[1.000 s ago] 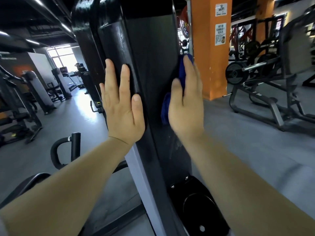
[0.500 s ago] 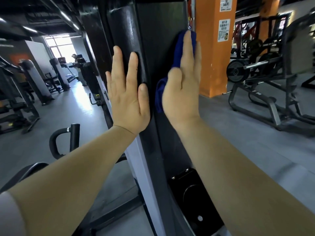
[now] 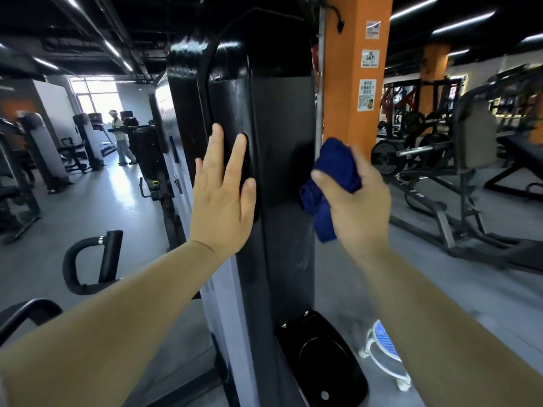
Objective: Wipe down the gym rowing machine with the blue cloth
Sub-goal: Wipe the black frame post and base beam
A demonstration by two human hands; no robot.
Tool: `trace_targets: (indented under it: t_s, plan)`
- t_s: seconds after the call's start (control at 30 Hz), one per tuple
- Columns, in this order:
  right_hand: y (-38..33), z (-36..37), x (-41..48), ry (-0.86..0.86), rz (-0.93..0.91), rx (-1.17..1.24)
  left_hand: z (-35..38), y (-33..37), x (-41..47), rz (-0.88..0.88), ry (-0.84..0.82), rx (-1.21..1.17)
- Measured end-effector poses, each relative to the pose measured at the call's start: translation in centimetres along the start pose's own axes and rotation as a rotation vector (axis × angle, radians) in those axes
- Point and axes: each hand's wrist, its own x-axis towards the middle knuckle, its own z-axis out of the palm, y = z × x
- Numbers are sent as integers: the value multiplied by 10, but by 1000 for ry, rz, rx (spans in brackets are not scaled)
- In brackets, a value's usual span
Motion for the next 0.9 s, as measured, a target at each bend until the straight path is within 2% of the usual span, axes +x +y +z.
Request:
trace_targets:
  t_s: [0.07, 0.13, 0.23, 0.33, 0.43, 0.5, 0.57, 0.67, 0.73, 0.8, 0.9]
  plan:
    - [-20, 7, 15, -32, -138, -122, -6, 2, -1, -14, -36, -1]
    - [-25, 21, 20, -100, -172, -240, -9, 5, -1, -35, -61, -4]
    - [-4, 40, -4, -209, -46, -312, -12, 10, -2, -68, -87, -11]
    - [43, 37, -47, -220, -23, -267, -14, 8, -2, -71, -89, -9]
    - [86, 28, -88, -256, 208, -156, -15, 9, -3, -85, -89, 12]
    - [90, 27, -96, -284, 298, -139, -12, 14, -5, -109, -89, 26]
    - [72, 29, -77, -267, 236, -121, -9, 18, -8, -129, -77, 40]
    - [36, 35, -36, -194, -37, -102, -4, 21, -17, -155, -76, 62]
    - [35, 40, -31, -169, -133, -102, -2, 21, -24, -155, -88, 75]
    - [55, 41, -51, -179, -76, -90, -1, 19, -29, -159, -100, 81]
    - [98, 28, -101, -261, 194, -115, 0, 19, -30, -147, -85, 80]
